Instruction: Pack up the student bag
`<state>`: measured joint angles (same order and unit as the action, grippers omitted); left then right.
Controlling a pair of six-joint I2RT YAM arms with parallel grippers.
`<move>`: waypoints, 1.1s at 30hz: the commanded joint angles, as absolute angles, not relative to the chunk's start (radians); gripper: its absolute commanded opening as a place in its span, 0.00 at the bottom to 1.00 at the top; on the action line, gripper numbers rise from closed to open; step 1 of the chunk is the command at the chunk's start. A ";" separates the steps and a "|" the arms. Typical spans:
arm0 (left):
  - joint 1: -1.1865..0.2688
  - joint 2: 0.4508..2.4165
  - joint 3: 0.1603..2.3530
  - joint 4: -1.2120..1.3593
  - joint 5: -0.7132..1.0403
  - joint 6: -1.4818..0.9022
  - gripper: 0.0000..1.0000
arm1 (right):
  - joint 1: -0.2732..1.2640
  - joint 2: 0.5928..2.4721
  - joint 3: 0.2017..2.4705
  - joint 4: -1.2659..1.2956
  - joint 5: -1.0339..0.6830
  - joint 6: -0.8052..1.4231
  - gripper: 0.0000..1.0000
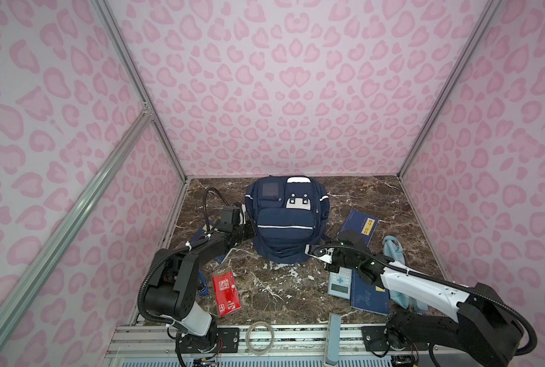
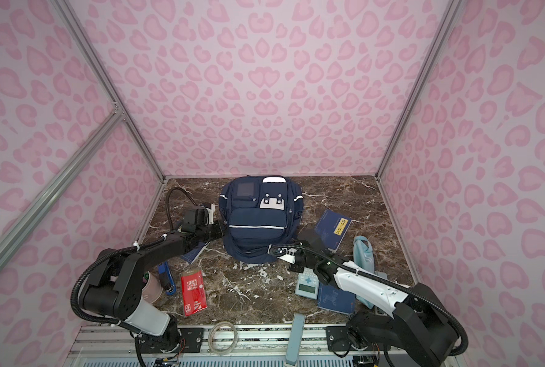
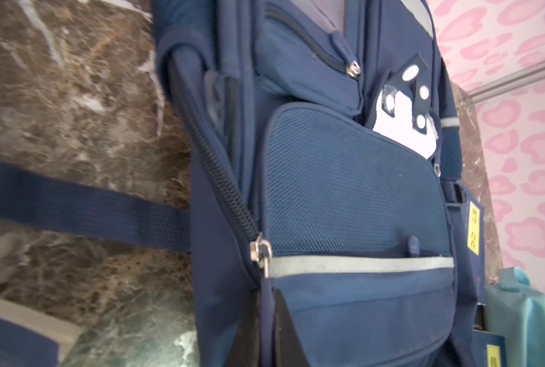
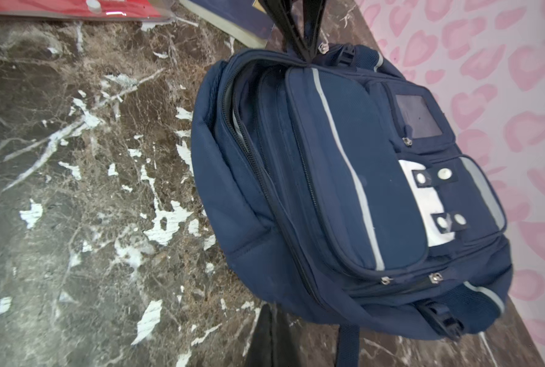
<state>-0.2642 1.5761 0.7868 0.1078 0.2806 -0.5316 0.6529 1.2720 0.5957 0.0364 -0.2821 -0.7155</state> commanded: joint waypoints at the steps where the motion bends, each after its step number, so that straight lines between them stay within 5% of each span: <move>1: -0.292 1.546 0.740 0.222 0.289 -0.583 0.03 | 0.647 1.337 0.660 -0.001 -0.201 -0.679 0.00; 5: -0.347 1.543 0.702 0.250 0.322 -0.618 0.03 | 0.675 1.378 0.778 -0.049 -0.323 -0.437 0.49; 9: -0.411 1.516 0.663 0.311 0.374 -0.687 0.03 | 0.800 1.430 0.794 0.047 -0.282 -0.255 0.67; 18: -0.477 1.416 0.628 0.246 0.359 -0.701 0.03 | 0.892 1.685 0.942 0.013 0.029 -0.050 0.59; 20: -0.465 1.414 0.623 0.237 0.365 -0.700 0.03 | 0.882 1.717 0.942 0.019 0.072 -0.041 0.45; 22: -0.451 1.419 0.608 0.253 0.377 -0.703 0.03 | 0.873 1.742 0.943 0.021 0.038 -0.055 0.12; 24: -0.437 1.428 0.604 0.256 0.379 -0.698 0.03 | 0.881 1.749 0.954 -0.005 0.000 -0.086 0.00; 33: -0.318 1.591 0.727 0.129 0.236 -0.588 0.03 | 0.940 1.703 0.911 -0.032 -0.075 -0.254 0.00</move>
